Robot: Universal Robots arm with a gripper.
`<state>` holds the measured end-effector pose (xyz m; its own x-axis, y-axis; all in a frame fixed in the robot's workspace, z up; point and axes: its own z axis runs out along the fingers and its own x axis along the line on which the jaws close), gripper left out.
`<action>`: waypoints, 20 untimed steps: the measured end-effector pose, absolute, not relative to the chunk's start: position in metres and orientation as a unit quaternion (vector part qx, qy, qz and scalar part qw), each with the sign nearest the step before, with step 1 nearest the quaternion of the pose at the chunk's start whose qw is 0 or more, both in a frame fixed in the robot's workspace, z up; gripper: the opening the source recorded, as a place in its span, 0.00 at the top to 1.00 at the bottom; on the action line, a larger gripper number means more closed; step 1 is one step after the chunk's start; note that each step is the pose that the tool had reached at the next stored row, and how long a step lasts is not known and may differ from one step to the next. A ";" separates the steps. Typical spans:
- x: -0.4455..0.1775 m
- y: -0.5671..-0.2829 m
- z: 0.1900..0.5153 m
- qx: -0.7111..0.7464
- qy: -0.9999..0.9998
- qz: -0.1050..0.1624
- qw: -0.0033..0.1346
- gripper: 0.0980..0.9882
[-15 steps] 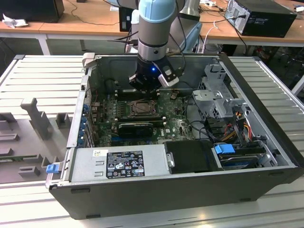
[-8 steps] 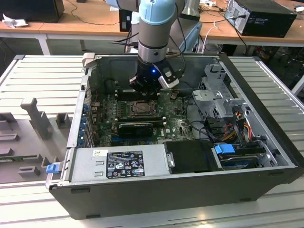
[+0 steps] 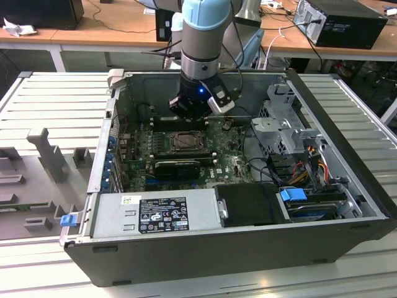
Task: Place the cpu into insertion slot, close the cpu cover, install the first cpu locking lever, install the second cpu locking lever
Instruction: 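Install the first cpu locking lever, then install the second cpu locking lever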
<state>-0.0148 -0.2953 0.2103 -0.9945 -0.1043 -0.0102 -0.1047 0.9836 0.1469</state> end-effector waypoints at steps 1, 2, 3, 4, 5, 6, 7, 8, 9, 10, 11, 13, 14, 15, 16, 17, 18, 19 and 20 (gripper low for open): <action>-0.015 -0.295 0.217 -0.053 0.996 0.074 0.001 0.99; -0.015 -0.297 0.218 -0.053 0.996 0.072 0.001 0.99; -0.015 -0.298 0.217 -0.053 0.996 0.072 0.001 0.99; -0.015 -0.298 0.217 -0.052 0.996 0.072 0.001 0.99; -0.015 -0.299 0.217 -0.053 0.996 0.072 0.001 0.99; -0.015 -0.299 0.217 -0.053 0.996 0.072 0.001 0.99; -0.015 -0.300 0.217 -0.052 0.996 0.072 0.001 0.99; -0.015 -0.300 0.217 -0.052 0.996 0.072 0.001 0.99; -0.015 -0.300 0.217 -0.052 0.996 0.072 0.001 0.99; -0.015 -0.301 0.217 -0.052 0.996 0.072 0.001 0.99; -0.015 -0.301 0.217 -0.052 0.996 0.071 0.001 0.99; -0.015 -0.302 0.217 -0.053 0.996 0.071 0.001 0.99; -0.015 -0.302 0.217 -0.052 0.996 0.071 0.001 0.99; -0.015 -0.303 0.217 -0.053 0.996 0.070 0.001 0.99; -0.015 -0.303 0.217 -0.053 0.996 0.070 0.001 0.99; -0.014 -0.304 0.217 -0.053 0.996 0.070 0.000 0.99; -0.014 -0.306 0.217 -0.053 0.996 0.069 0.000 0.99; -0.015 -0.307 0.217 -0.052 0.996 0.069 0.001 0.99; -0.014 -0.308 0.218 -0.052 0.996 0.068 0.000 0.99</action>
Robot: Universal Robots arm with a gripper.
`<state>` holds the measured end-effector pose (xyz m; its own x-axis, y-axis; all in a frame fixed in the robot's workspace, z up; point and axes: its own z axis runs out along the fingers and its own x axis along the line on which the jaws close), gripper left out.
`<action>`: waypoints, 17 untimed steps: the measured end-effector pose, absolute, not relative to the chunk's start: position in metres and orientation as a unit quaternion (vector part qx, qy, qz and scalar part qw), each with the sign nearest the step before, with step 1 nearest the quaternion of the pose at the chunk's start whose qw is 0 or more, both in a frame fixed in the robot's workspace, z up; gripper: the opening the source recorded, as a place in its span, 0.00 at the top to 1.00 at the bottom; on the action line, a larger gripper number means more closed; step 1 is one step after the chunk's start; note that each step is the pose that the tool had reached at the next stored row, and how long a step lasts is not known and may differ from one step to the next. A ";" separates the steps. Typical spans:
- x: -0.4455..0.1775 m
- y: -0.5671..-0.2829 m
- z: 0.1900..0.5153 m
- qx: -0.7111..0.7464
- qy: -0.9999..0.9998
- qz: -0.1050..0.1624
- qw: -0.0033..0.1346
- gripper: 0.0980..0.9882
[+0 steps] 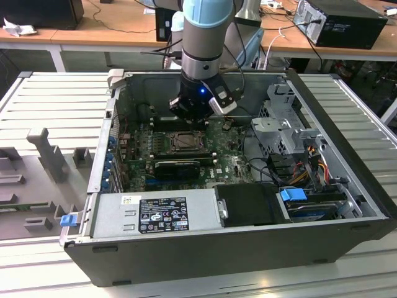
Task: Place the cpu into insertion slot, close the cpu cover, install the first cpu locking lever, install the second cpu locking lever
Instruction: 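Install the second cpu locking lever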
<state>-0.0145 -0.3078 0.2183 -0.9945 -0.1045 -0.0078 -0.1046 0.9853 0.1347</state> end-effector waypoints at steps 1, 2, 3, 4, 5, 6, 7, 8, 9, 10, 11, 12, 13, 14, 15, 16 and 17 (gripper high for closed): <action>-0.014 -0.308 0.219 -0.053 0.996 0.067 0.000 0.99; -0.014 -0.308 0.220 -0.053 0.996 0.067 0.000 0.99; -0.014 -0.308 0.221 -0.053 0.996 0.067 0.000 0.99; -0.014 -0.308 0.223 -0.053 0.996 0.067 0.000 0.99; -0.014 -0.308 0.225 -0.053 0.996 0.067 0.000 0.99; -0.014 -0.308 0.226 -0.053 0.996 0.066 0.000 0.99; -0.014 -0.308 0.227 -0.052 0.996 0.066 0.000 0.99; -0.015 -0.308 0.228 -0.052 0.996 0.066 0.000 0.99; -0.015 -0.309 0.229 -0.052 0.996 0.066 0.000 0.99; -0.015 -0.311 0.229 -0.052 0.996 0.066 0.000 0.99; -0.014 -0.312 0.229 -0.053 0.996 0.066 0.000 0.99; -0.014 -0.313 0.229 -0.052 0.996 0.066 0.000 0.99; -0.014 -0.317 0.229 -0.053 0.996 0.066 0.000 0.99; -0.014 -0.321 0.229 -0.053 0.996 0.066 0.000 0.99; -0.015 -0.324 0.229 -0.052 0.996 0.066 0.000 0.99; -0.015 -0.327 0.229 -0.052 0.996 0.066 0.000 0.99; -0.015 -0.328 0.229 -0.052 0.996 0.066 0.000 0.99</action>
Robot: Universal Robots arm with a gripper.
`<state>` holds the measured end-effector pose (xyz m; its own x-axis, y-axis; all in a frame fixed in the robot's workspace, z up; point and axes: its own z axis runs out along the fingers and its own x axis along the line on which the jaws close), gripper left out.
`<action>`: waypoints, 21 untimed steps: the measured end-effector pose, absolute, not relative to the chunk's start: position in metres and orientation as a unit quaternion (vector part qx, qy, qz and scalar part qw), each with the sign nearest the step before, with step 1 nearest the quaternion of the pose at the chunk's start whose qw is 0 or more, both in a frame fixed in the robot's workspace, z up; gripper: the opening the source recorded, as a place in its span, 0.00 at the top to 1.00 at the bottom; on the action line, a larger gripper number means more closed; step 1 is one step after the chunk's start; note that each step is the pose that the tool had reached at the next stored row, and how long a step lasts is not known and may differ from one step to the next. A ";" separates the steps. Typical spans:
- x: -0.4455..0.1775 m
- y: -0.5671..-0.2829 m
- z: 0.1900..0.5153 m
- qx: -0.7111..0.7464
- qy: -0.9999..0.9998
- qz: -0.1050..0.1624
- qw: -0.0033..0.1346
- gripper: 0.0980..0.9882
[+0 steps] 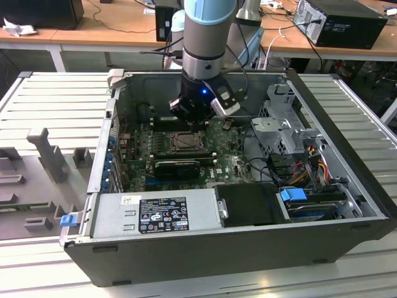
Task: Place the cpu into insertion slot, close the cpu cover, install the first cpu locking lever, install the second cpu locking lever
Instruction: 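Install the second cpu locking lever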
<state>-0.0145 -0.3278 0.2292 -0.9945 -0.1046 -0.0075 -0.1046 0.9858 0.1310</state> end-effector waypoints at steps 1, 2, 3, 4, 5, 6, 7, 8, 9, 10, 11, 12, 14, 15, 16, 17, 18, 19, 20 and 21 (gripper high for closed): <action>-0.014 -0.329 0.232 -0.052 0.996 0.066 0.000 0.99; -0.015 -0.330 0.234 -0.052 0.996 0.066 0.000 0.99; -0.015 -0.330 0.240 -0.052 0.996 0.066 0.000 0.99; -0.014 -0.331 0.242 -0.052 0.996 0.066 0.000 0.99; -0.014 -0.332 0.242 -0.052 0.996 0.066 0.000 0.99; -0.015 -0.334 0.243 -0.052 0.996 0.066 0.000 0.99; -0.015 -0.336 0.242 -0.052 0.996 0.066 0.000 0.99; -0.015 -0.340 0.242 -0.052 0.996 0.066 0.000 0.99; -0.015 -0.343 0.242 -0.052 0.996 0.066 0.000 0.99; -0.015 -0.346 0.242 -0.052 0.996 0.066 0.000 0.99; -0.015 -0.352 0.242 -0.052 0.996 0.066 0.000 0.99; -0.015 -0.355 0.242 -0.052 0.996 0.066 -0.001 0.99; -0.015 -0.357 0.242 -0.048 0.997 0.066 -0.016 0.99; -0.015 -0.358 0.242 -0.047 0.996 0.067 -0.018 0.99; -0.015 -0.359 0.242 -0.047 0.996 0.068 -0.018 0.99; -0.015 -0.363 0.241 -0.047 0.996 0.068 -0.018 0.99; -0.015 -0.367 0.241 -0.047 0.996 0.069 -0.018 0.99; -0.015 -0.377 0.240 -0.047 0.996 0.070 -0.018 0.99; -0.015 -0.381 0.240 -0.047 0.996 0.071 -0.018 0.99; -0.015 -0.382 0.240 -0.047 0.996 0.071 -0.018 0.99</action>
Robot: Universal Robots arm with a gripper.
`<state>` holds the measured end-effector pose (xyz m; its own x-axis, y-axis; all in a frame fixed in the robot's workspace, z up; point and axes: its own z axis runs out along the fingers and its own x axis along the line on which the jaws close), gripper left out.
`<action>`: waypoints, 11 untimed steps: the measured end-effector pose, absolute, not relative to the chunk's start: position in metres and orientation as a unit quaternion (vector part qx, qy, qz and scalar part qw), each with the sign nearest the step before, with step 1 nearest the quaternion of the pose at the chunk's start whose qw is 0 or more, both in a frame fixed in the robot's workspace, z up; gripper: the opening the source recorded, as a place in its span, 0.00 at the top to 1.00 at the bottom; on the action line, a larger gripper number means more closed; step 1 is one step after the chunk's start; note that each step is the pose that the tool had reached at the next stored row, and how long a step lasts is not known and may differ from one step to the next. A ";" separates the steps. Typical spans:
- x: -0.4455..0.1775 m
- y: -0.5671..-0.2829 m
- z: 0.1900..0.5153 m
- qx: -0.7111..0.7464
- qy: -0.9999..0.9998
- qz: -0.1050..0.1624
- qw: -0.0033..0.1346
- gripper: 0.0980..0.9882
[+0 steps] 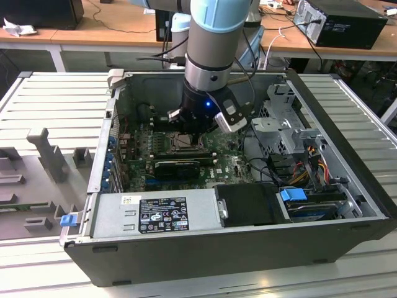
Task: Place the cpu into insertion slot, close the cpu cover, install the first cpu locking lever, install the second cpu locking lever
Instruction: 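Install the second cpu locking lever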
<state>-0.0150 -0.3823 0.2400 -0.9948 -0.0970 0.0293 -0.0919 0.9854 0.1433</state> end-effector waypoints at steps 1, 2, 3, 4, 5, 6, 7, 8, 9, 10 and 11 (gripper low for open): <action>-0.015 -0.383 0.240 0.047 -0.996 -0.072 0.018 0.99; -0.016 -0.383 0.240 0.046 -0.996 -0.072 0.018 0.99; -0.017 -0.383 0.240 0.045 -0.996 -0.073 0.018 0.99; -0.017 -0.383 0.239 0.043 -0.996 -0.074 0.018 0.99; -0.019 -0.383 0.239 0.043 -0.996 -0.075 0.018 0.99; -0.022 -0.383 0.239 0.043 -0.996 -0.078 0.017 0.99; -0.024 -0.383 0.239 0.043 -0.996 -0.080 0.017 0.99; -0.027 -0.384 0.239 0.043 -0.996 -0.081 0.017 0.99; -0.033 -0.384 0.239 0.043 -0.995 -0.084 0.017 0.99; -0.041 -0.384 0.235 0.043 -0.995 -0.085 0.017 0.99; -0.042 -0.384 0.231 0.043 -0.995 -0.085 0.017 0.99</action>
<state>-0.0421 -0.3842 0.2307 -0.9957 -0.0892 0.0266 -0.0834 0.9818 0.1707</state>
